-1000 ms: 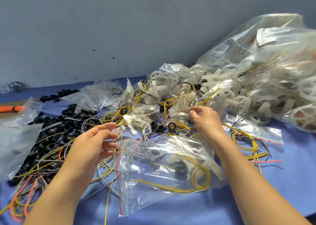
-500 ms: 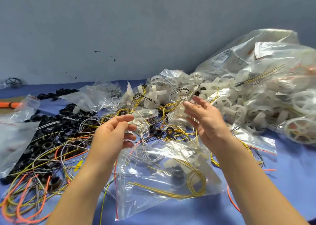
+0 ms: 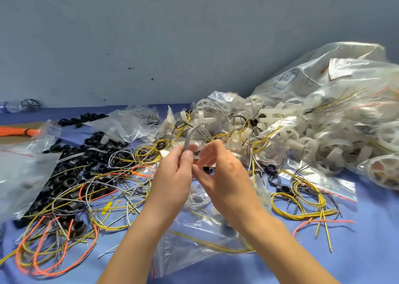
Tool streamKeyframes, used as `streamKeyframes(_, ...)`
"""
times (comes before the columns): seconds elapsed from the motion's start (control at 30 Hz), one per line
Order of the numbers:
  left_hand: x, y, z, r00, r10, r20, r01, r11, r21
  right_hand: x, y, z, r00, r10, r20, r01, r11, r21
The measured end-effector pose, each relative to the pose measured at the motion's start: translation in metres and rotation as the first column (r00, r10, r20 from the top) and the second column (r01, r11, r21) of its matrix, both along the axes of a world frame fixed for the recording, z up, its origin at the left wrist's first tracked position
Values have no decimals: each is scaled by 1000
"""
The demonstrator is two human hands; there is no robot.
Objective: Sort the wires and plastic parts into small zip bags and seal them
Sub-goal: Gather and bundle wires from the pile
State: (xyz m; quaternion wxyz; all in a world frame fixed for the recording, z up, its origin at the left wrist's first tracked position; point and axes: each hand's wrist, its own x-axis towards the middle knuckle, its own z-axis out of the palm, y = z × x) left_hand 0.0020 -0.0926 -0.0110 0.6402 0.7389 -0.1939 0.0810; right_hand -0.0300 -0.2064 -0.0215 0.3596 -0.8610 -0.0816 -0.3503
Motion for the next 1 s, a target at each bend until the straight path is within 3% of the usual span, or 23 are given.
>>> streamKeyframes(0.13, 7, 11, 3, 999, 19, -50, -21, 999, -30, -1, -24, 9, 986, -105, 129, 109, 994, -17)
streamKeyframes(0.27, 5, 16, 1, 996, -87, -11, 87, 995, 39, 0, -46, 14, 994, -90, 54, 90, 996, -2)
streamKeyframes(0.47, 2, 18, -4, 986, -162, 47, 155, 978, 137, 4, -50, 10, 999, -30, 40, 36, 987, -154)
streamKeyframes(0.63, -1, 20, -4, 979, -197, 46, 185, 964, 191, 4, -51, 7, 990, -113, 88, 131, 965, -229)
streamKeyframes(1.0, 0, 22, -10, 966, 80, 247, -165, 924, 346, -3, -55, 5, 934, -345, 97, 351, 827, -439)
